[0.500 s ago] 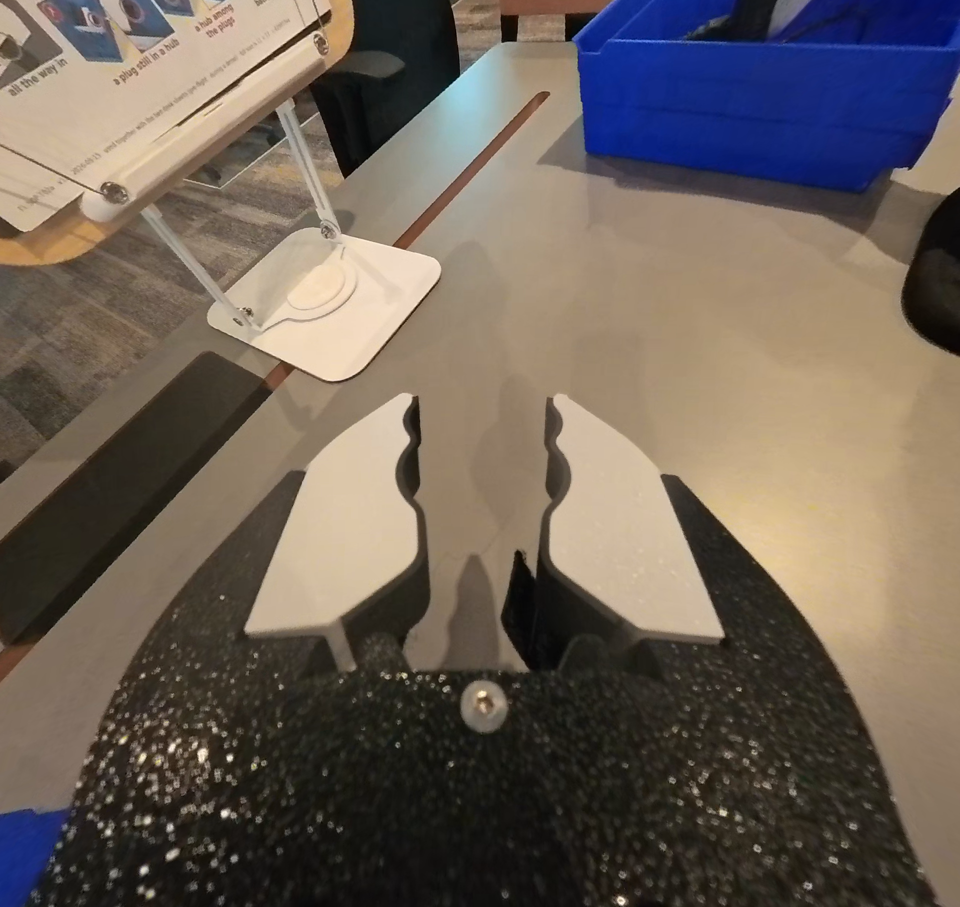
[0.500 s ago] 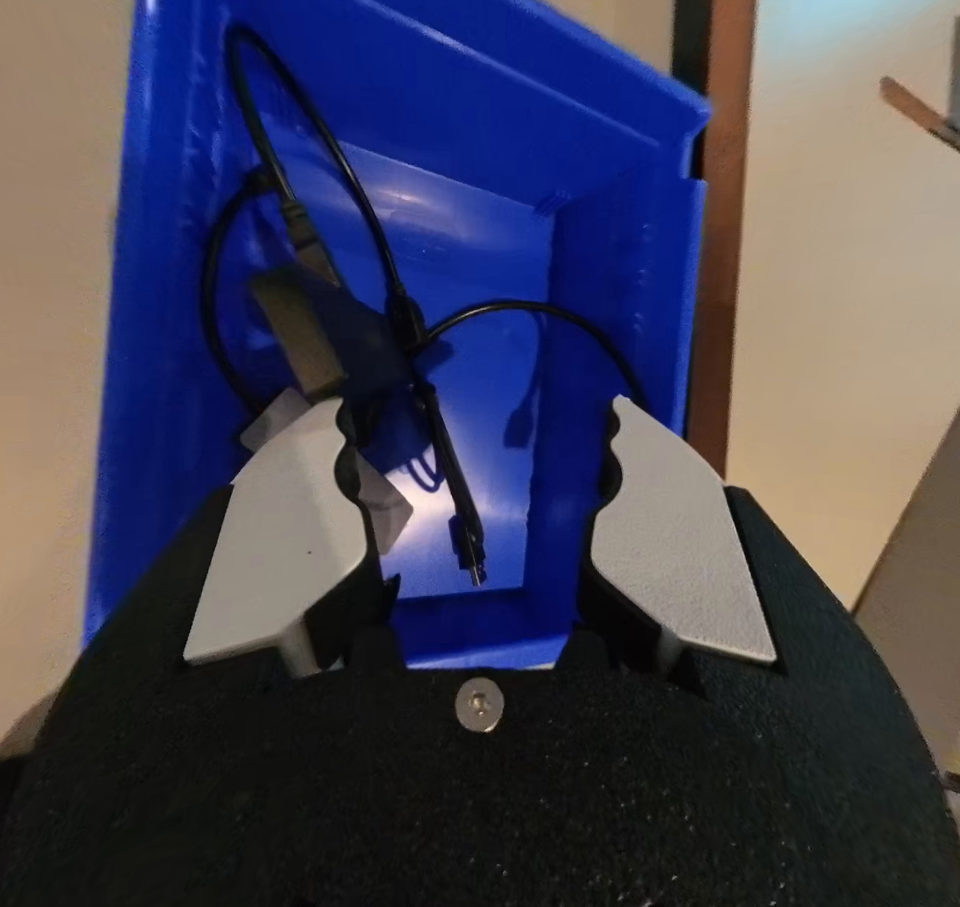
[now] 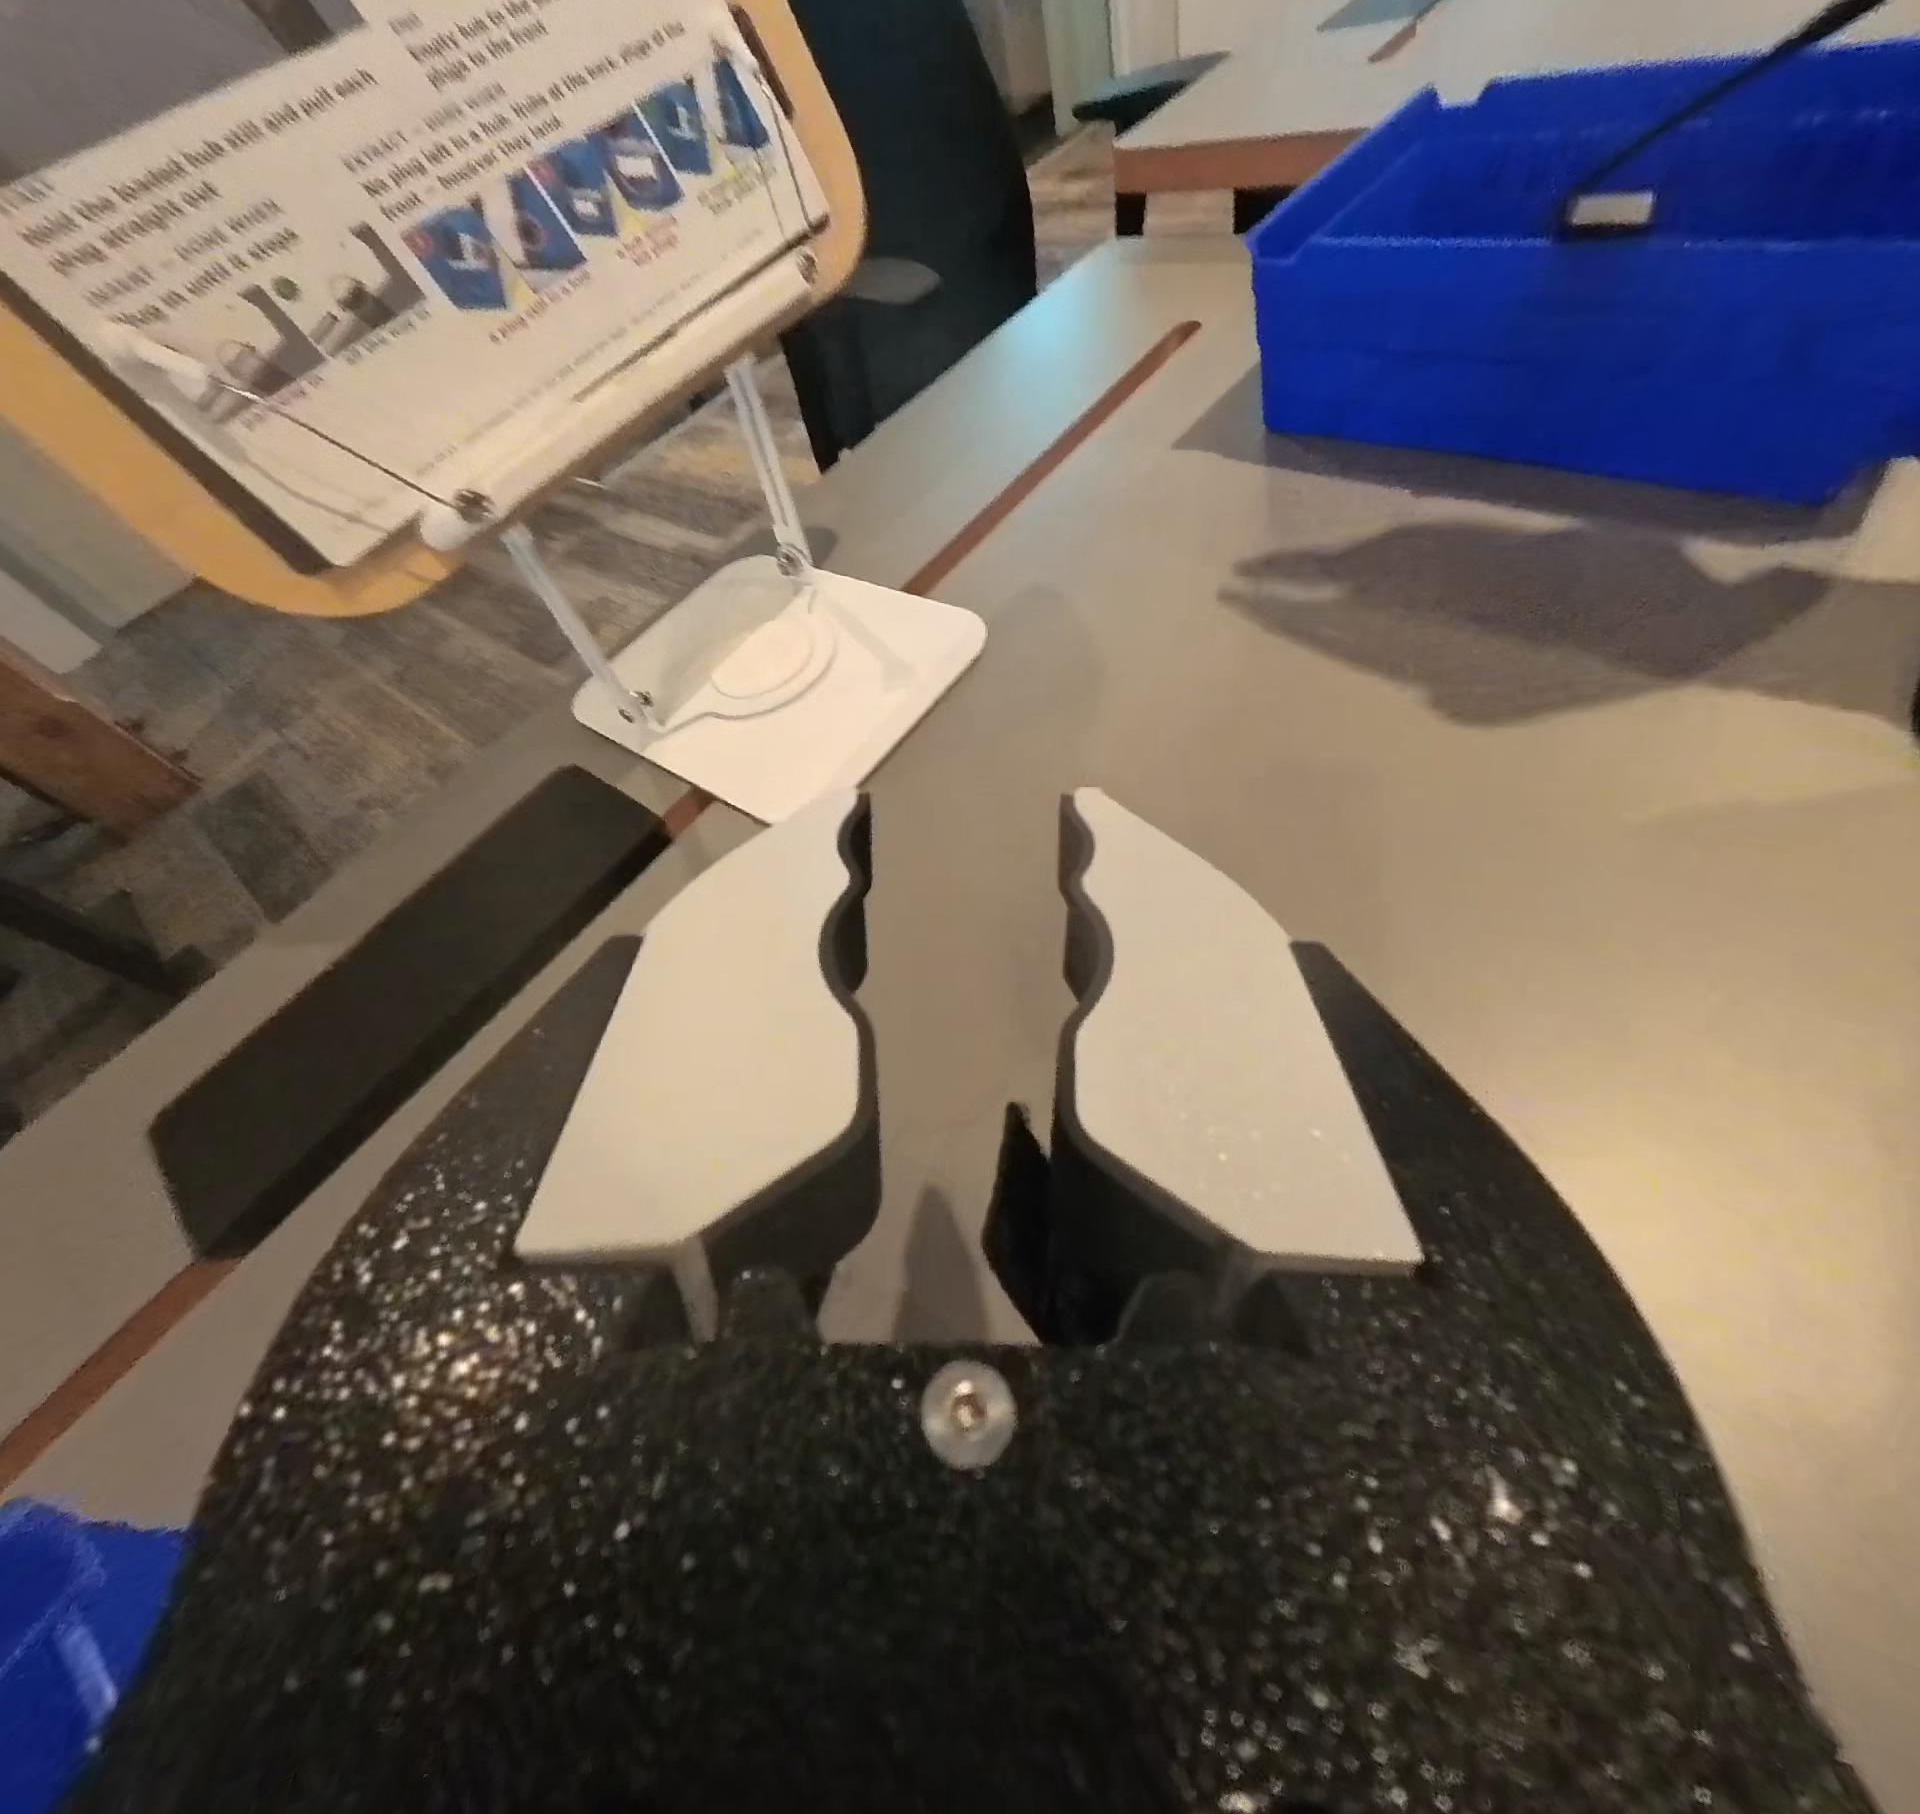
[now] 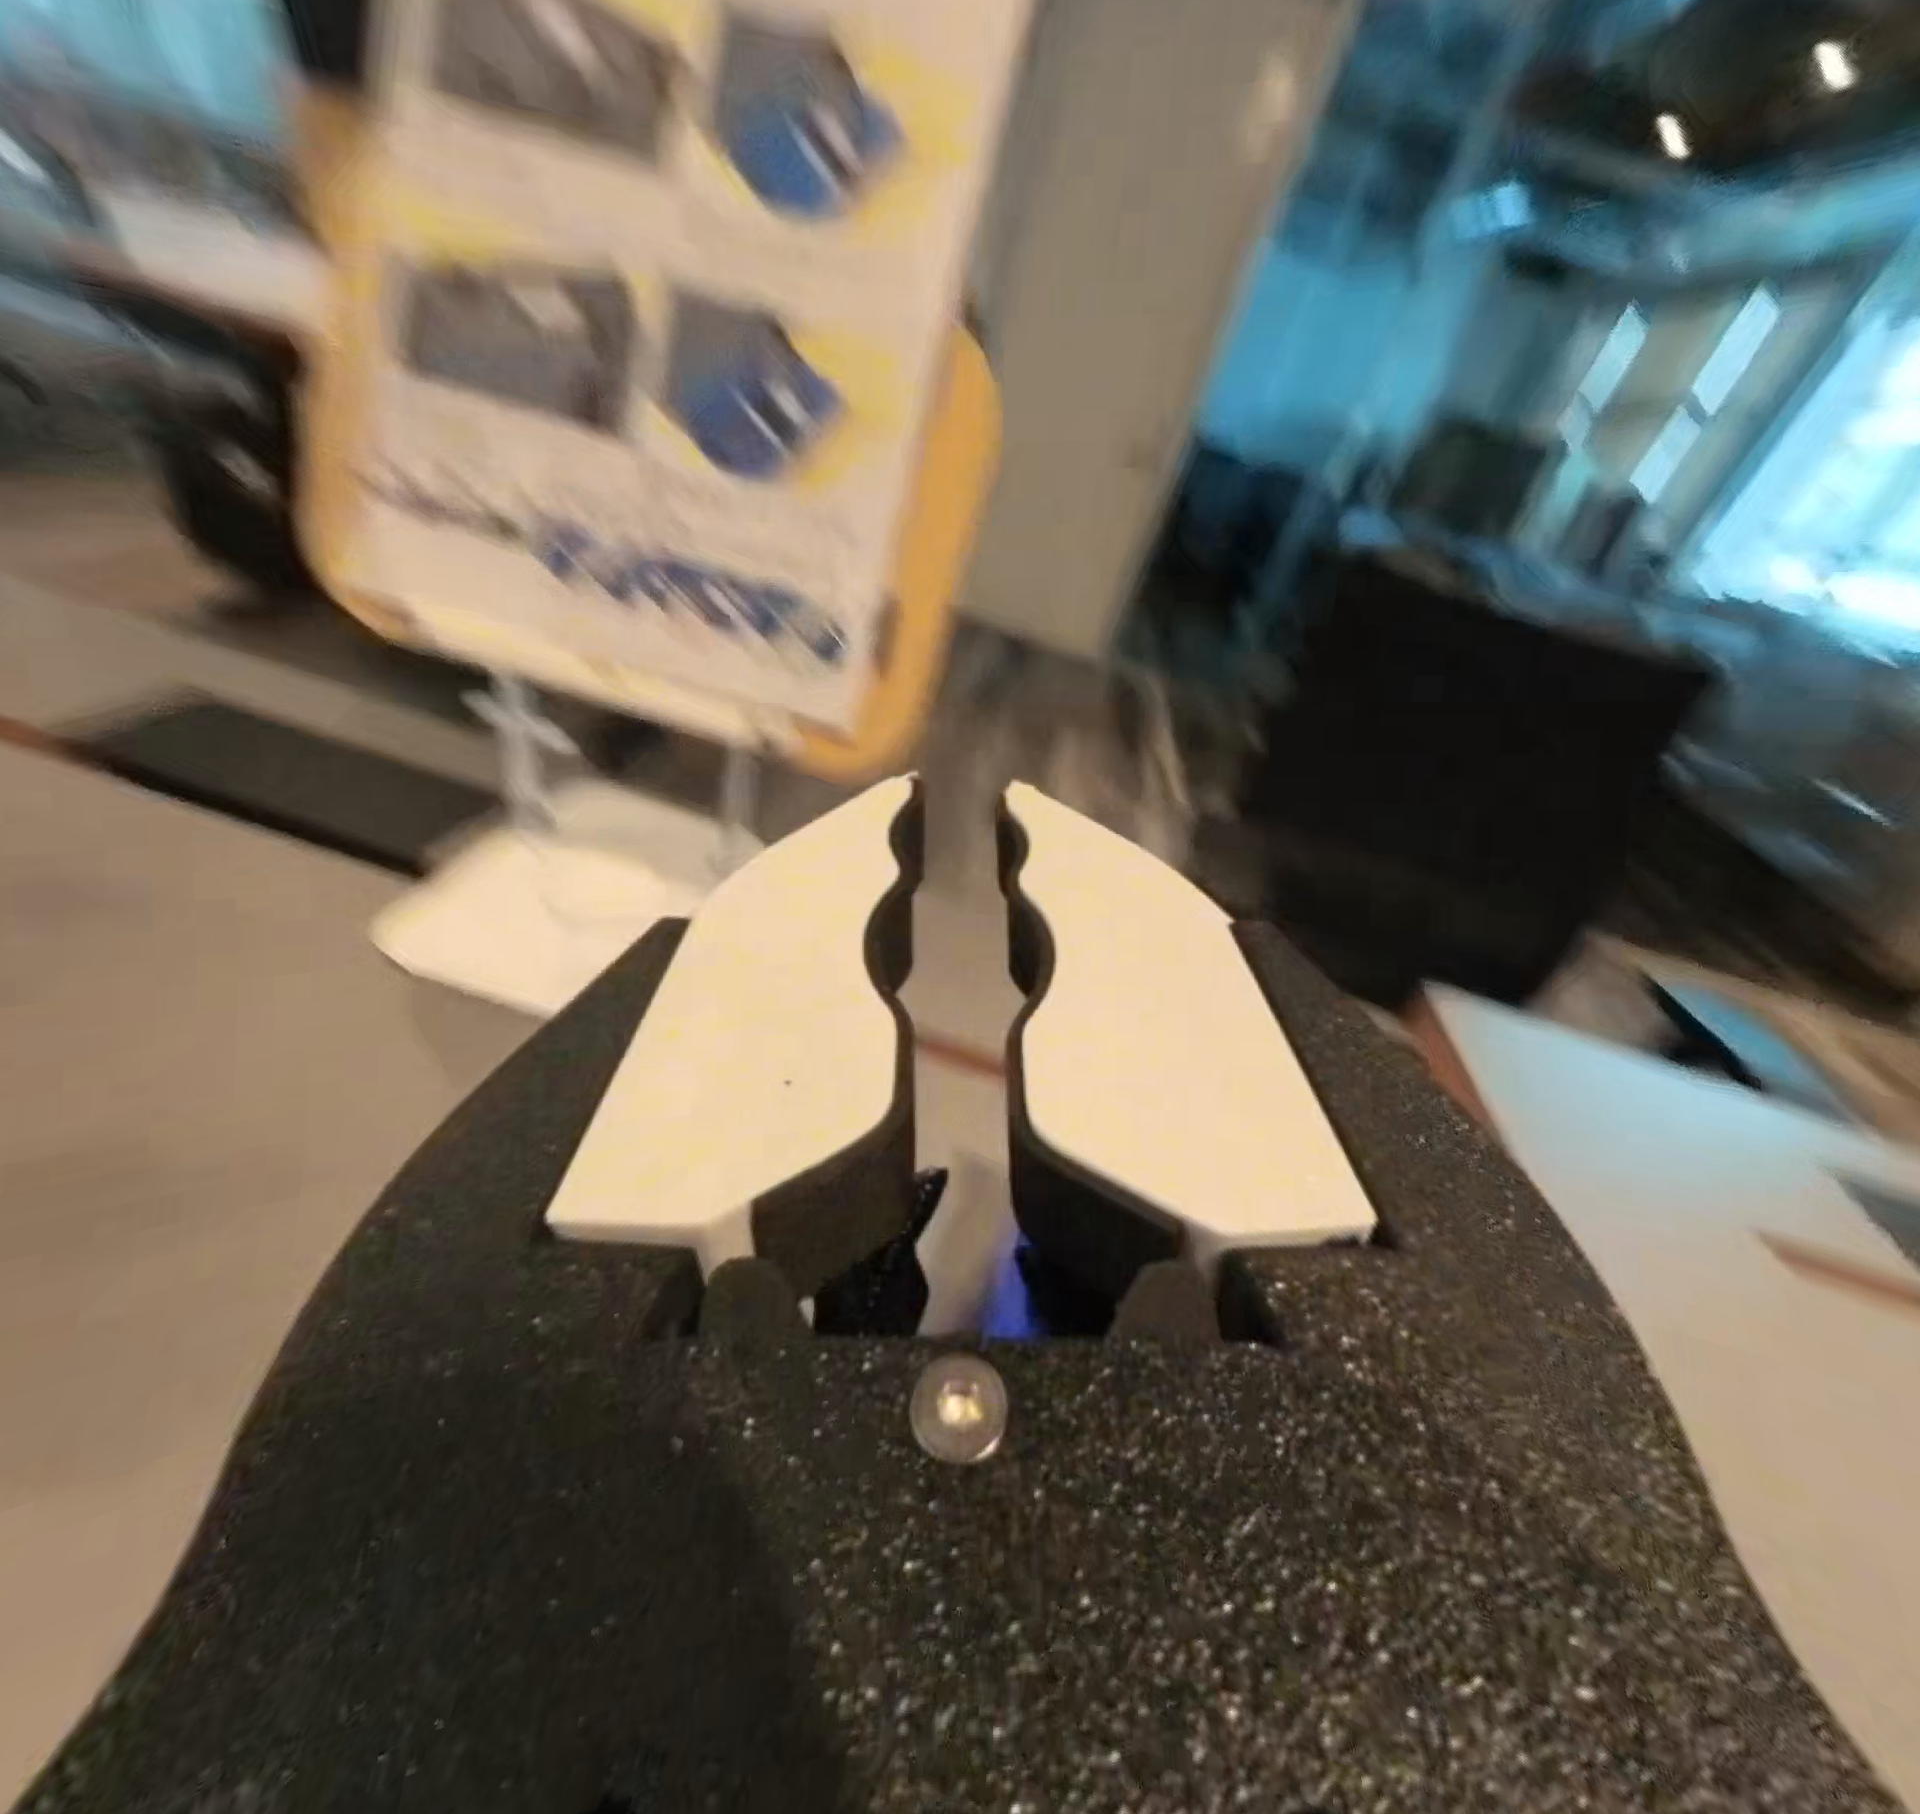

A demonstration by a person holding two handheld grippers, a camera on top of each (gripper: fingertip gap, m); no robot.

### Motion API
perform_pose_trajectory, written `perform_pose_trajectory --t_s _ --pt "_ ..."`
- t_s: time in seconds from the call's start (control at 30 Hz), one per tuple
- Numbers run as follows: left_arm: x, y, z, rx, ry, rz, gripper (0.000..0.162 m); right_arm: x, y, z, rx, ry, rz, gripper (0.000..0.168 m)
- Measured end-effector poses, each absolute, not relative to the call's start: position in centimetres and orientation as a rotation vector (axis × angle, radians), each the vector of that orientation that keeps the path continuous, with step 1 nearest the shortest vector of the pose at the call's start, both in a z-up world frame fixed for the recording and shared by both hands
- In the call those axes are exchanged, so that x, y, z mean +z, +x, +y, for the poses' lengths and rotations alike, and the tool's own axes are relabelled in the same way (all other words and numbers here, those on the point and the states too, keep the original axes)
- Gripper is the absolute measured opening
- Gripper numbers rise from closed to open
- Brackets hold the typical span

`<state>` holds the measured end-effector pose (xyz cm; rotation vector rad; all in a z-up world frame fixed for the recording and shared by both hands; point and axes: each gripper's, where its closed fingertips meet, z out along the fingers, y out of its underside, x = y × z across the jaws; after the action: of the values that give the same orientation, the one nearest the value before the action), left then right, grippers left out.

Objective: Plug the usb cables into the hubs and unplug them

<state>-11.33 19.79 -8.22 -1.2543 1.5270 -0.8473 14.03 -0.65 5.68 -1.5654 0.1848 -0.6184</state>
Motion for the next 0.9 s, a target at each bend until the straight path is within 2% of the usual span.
perform_pose_trajectory --t_s 0.13,0.23,0.4,0.47,0.67,0.9 --pt "-6.4 -11.6 21.0 -0.815 -1.201 1.387 0.014 7.0 9.0 3.5 -0.304 -1.258 0.069 0.000" --pt "-5.5 -11.7 21.7 -0.795 -1.157 1.308 0.000 3.6 8.3 7.1 -0.232 -1.227 0.102 0.000" --pt "-5.4 -11.8 22.5 -0.759 -1.143 1.256 0.000 -6.4 9.1 12.6 -0.371 -1.410 0.140 0.000" --pt "-5.8 -11.7 22.5 -0.757 -1.150 1.268 0.000 -8.7 8.6 13.6 -0.394 -1.458 0.106 0.000" --pt "-5.6 -11.8 22.0 -0.777 -1.144 1.301 0.000 -9.5 6.8 13.9 -0.407 -1.416 -0.027 0.000" --pt "-2.0 -15.2 22.9 -0.712 -1.154 1.310 0.000 -10.8 5.9 14.2 -0.382 -1.438 -0.095 0.000"
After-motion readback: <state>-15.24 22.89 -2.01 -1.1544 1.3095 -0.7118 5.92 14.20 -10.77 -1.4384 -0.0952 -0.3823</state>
